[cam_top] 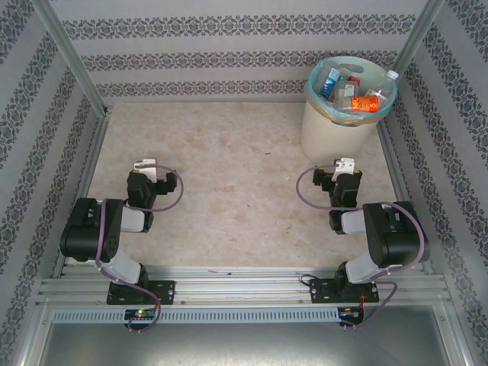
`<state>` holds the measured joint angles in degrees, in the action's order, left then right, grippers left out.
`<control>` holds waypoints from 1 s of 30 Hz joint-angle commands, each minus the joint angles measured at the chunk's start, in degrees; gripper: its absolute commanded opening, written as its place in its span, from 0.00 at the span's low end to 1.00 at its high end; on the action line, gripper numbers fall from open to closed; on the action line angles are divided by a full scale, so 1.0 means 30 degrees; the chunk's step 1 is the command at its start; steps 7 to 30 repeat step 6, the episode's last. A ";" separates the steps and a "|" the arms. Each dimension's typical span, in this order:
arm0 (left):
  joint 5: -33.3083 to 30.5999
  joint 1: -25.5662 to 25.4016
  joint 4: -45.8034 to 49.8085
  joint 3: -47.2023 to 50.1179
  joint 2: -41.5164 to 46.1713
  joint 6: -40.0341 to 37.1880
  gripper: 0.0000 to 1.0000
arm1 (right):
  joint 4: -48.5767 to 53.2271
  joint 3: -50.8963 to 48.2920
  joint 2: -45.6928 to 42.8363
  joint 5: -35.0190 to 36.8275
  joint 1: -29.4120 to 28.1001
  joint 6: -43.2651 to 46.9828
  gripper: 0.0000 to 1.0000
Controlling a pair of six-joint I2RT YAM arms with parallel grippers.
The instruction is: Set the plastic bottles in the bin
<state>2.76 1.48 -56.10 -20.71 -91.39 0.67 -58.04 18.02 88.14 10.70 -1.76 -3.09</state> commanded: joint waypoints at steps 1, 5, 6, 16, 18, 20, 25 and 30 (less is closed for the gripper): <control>-0.0340 -0.0052 0.0601 -0.0362 0.0179 0.0129 1.00 | -0.0077 0.0409 -0.0015 0.0157 -0.0205 -0.0041 0.98; -0.1016 -0.0052 -0.0328 0.0121 0.0201 0.0385 1.00 | -0.0077 0.0409 0.0004 0.0154 -0.0205 -0.0020 0.98; -0.1129 -0.0052 -0.0806 0.0383 0.0201 0.0393 1.00 | -0.0077 0.0409 -0.0017 0.0151 -0.0205 -0.0051 0.98; -0.1129 -0.0052 -0.0806 0.0383 0.0201 0.0393 1.00 | -0.0077 0.0409 -0.0017 0.0151 -0.0205 -0.0051 0.98; -0.1129 -0.0052 -0.0806 0.0383 0.0201 0.0393 1.00 | -0.0077 0.0409 -0.0017 0.0151 -0.0205 -0.0051 0.98; -0.1129 -0.0052 -0.0806 0.0383 0.0201 0.0393 1.00 | -0.0077 0.0409 -0.0017 0.0151 -0.0205 -0.0051 0.98; -0.1129 -0.0052 -0.0806 0.0383 0.0201 0.0393 1.00 | -0.0077 0.0409 -0.0017 0.0151 -0.0205 -0.0051 0.98; -0.1129 -0.0052 -0.0806 0.0383 0.0201 0.0393 1.00 | -0.0077 0.0409 -0.0017 0.0151 -0.0205 -0.0051 0.98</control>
